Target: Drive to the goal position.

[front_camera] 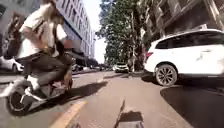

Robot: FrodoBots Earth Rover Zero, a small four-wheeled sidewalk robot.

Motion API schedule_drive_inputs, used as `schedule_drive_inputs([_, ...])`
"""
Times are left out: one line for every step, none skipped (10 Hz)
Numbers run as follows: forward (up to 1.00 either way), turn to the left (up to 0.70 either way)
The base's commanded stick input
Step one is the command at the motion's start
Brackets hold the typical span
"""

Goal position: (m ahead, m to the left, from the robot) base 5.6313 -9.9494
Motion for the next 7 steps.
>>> schedule_drive_inputs([0.7,-0.02])
schedule_drive_inputs([0.7,0.0])
schedule_drive_inputs([0.7,0.0])
schedule_drive_inputs([0.7,0.0])
schedule_drive_inputs([0.7,0.0])
schedule_drive_inputs([0.7,0.0])
schedule_drive_inputs([0.7,0.0])
